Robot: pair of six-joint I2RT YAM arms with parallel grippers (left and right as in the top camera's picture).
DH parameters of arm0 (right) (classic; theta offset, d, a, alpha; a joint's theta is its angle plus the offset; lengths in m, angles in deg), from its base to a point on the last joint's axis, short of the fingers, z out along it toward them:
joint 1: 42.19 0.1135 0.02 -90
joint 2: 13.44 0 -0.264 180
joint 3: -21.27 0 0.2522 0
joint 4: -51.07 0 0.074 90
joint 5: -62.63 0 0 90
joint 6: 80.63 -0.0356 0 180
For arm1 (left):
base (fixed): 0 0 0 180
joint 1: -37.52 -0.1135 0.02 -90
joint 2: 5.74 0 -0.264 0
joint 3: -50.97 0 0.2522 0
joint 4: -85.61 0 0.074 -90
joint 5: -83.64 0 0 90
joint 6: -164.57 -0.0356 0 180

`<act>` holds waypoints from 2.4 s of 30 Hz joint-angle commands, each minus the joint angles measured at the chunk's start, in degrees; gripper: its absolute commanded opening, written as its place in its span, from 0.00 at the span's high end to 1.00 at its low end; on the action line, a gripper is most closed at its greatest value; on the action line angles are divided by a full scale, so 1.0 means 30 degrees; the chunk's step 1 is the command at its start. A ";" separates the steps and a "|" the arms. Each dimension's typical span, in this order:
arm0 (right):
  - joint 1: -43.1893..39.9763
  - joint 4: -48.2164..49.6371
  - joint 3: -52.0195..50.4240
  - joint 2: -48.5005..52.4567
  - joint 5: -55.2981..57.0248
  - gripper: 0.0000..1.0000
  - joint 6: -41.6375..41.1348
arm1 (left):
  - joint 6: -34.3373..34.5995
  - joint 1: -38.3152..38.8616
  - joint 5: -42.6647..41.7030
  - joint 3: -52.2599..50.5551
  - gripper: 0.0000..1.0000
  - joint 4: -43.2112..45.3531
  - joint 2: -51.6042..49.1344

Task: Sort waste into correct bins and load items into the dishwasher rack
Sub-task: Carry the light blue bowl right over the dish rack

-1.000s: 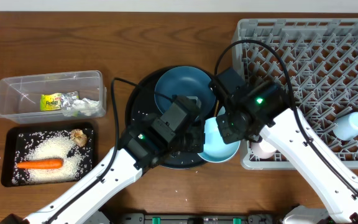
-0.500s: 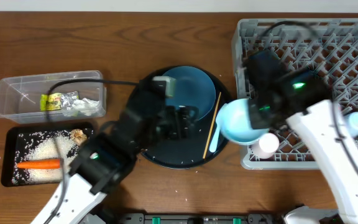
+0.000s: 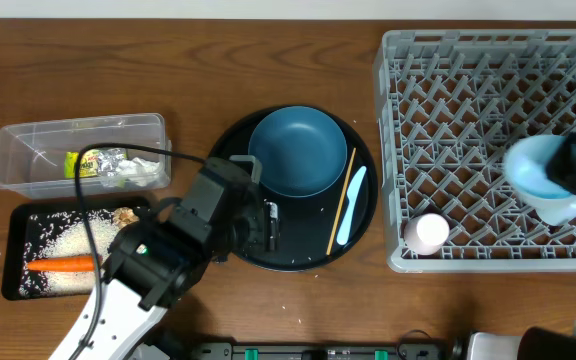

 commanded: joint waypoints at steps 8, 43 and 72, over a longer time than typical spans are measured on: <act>-0.1945 -0.0153 0.3155 0.3198 0.2659 0.99 -0.0663 | -0.0809 -0.0117 0.0233 0.0233 0.02 -0.0401 -0.1902; -0.0962 0.2375 0.8007 1.5169 1.0805 0.99 0.2178 | -0.0801 -0.0095 0.0233 0.0226 0.02 -0.0393 -0.2871; 0.2229 0.2907 0.8000 1.5956 0.9173 0.85 0.3490 | -0.0809 -0.0095 0.0233 0.0226 0.02 -0.0401 -0.2871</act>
